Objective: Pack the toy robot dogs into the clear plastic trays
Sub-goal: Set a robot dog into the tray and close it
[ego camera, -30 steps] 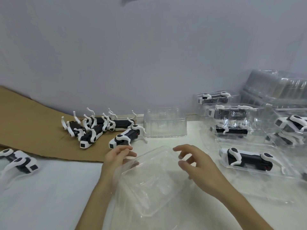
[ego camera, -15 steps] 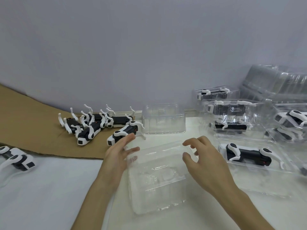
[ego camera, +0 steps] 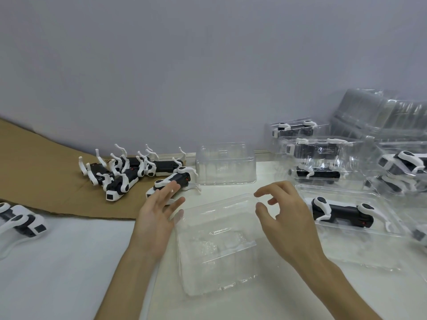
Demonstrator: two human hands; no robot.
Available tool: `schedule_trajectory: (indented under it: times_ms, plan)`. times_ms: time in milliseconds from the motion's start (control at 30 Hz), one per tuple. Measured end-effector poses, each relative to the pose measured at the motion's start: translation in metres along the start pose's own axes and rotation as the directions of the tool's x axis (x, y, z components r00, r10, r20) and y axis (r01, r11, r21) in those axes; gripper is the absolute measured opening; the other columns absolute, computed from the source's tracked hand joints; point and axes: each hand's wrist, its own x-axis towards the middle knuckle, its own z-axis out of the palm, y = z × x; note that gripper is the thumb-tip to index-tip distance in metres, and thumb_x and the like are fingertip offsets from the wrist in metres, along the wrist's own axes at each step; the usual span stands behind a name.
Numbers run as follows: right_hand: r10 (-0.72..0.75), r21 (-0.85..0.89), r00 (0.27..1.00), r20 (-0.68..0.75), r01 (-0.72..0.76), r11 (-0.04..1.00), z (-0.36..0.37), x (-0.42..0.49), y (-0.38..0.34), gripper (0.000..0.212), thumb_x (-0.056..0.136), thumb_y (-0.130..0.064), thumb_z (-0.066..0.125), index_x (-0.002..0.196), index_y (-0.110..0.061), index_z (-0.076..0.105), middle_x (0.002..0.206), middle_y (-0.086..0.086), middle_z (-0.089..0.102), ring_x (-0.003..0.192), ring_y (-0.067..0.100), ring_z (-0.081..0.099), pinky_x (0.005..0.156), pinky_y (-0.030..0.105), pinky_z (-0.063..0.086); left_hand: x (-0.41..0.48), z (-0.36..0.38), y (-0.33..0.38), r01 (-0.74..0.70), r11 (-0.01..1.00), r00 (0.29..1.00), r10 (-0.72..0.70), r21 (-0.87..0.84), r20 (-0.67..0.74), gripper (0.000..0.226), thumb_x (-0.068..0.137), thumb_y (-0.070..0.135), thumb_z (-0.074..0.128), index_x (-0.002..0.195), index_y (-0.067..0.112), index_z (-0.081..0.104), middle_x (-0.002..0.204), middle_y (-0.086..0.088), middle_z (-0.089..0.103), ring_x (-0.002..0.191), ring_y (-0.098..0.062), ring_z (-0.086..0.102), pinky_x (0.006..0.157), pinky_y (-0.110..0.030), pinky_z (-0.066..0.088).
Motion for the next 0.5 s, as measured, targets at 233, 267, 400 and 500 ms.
schedule_trajectory:
  times_ms: [233, 267, 400, 500]
  plan:
    - [-0.022, 0.063, 0.999, -0.05, 0.025, 0.998, -0.0005, 0.0002, -0.0003, 0.02, 0.088, -0.018, 0.064, 0.092, -0.038, 0.063, 0.107, -0.03, 0.049, 0.097, -0.007, 0.056, 0.067, 0.025, 0.049, -0.0038, 0.002, 0.0009, -0.025, 0.999, 0.991, 0.028, 0.02, -0.13, 0.034, 0.102, 0.019, 0.042, 0.095, 0.008, 0.073, 0.108, -0.012, 0.076, 0.085, -0.017, 0.066, 0.081, -0.029, 0.049]
    - [-0.023, 0.069, 0.998, -0.053, 0.027, 0.997, -0.0004, 0.0005, -0.0001, 0.021, 0.088, -0.018, 0.064, 0.091, -0.038, 0.064, 0.107, -0.03, 0.049, 0.097, -0.006, 0.057, 0.067, 0.025, 0.049, -0.0041, 0.0024, 0.0015, -0.047, 0.999, 0.984, 0.051, 0.027, -0.172, 0.031, 0.1, 0.017, 0.044, 0.086, 0.007, 0.07, 0.104, -0.015, 0.076, 0.08, -0.017, 0.067, 0.079, -0.029, 0.05]
    - [-0.024, 0.096, 0.998, -0.064, 0.03, 0.995, -0.0003, 0.0013, 0.0001, 0.022, 0.088, -0.016, 0.064, 0.089, -0.039, 0.063, 0.106, -0.028, 0.051, 0.096, -0.002, 0.058, 0.067, 0.026, 0.049, -0.0043, 0.002, 0.0003, -0.152, 0.968, 0.926, 0.21, 0.199, -0.313, 0.033, 0.096, 0.023, 0.064, 0.068, 0.009, 0.054, 0.07, -0.011, 0.073, 0.06, -0.015, 0.065, 0.059, -0.022, 0.055]
    - [-0.026, 0.106, 0.998, -0.064, 0.033, 0.994, 0.0, 0.0009, 0.0004, 0.023, 0.088, -0.016, 0.065, 0.088, -0.039, 0.063, 0.107, -0.028, 0.051, 0.094, -0.003, 0.059, 0.067, 0.026, 0.049, -0.0059, 0.0045, -0.0022, -0.171, 0.899, 0.909, 0.302, 0.404, -0.287, 0.031, 0.09, 0.026, 0.075, 0.074, 0.009, 0.056, 0.069, -0.01, 0.071, 0.048, -0.008, 0.059, 0.046, -0.018, 0.051]
